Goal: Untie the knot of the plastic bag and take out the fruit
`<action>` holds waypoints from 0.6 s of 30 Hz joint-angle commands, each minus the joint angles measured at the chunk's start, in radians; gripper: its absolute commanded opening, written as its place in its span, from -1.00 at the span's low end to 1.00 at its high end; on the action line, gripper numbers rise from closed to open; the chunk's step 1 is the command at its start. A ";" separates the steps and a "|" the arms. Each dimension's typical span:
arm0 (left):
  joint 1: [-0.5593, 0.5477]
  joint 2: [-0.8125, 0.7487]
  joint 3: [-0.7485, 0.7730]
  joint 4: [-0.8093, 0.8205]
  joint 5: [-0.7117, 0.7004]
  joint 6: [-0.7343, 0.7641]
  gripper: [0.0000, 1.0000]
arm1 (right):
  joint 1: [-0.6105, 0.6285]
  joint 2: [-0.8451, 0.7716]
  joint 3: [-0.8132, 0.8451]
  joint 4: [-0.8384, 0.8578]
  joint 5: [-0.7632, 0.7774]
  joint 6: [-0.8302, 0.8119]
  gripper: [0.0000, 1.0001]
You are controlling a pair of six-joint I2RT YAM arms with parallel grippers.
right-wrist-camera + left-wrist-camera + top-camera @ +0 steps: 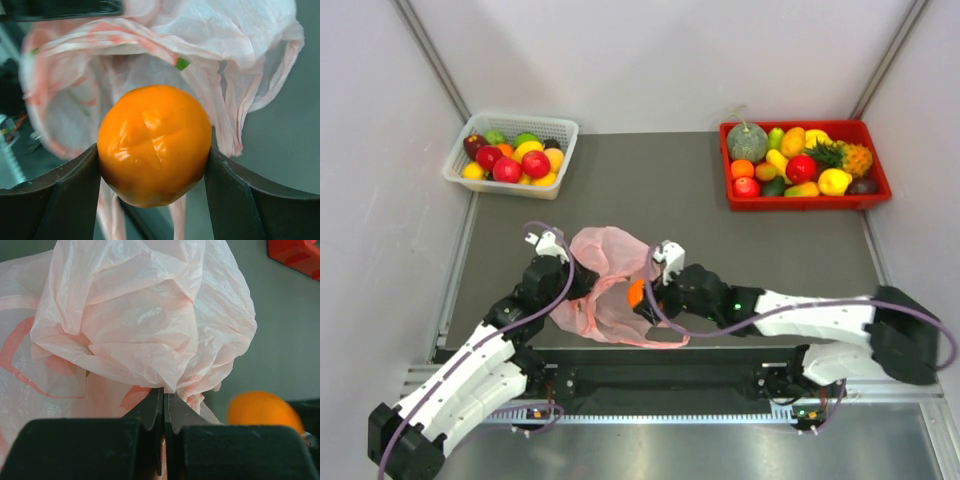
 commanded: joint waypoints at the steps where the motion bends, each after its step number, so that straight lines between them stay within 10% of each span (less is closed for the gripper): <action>1: 0.001 0.032 -0.006 0.073 -0.039 -0.009 -1.00 | -0.028 -0.232 -0.021 -0.203 -0.077 0.007 -1.00; 9: 0.004 0.075 0.008 0.105 -0.042 -0.010 -1.00 | -0.364 -0.471 0.086 -0.405 0.111 -0.100 -1.00; 18: 0.005 0.047 0.006 0.108 0.013 -0.024 -1.00 | -0.899 0.047 0.459 -0.334 0.209 -0.048 -1.00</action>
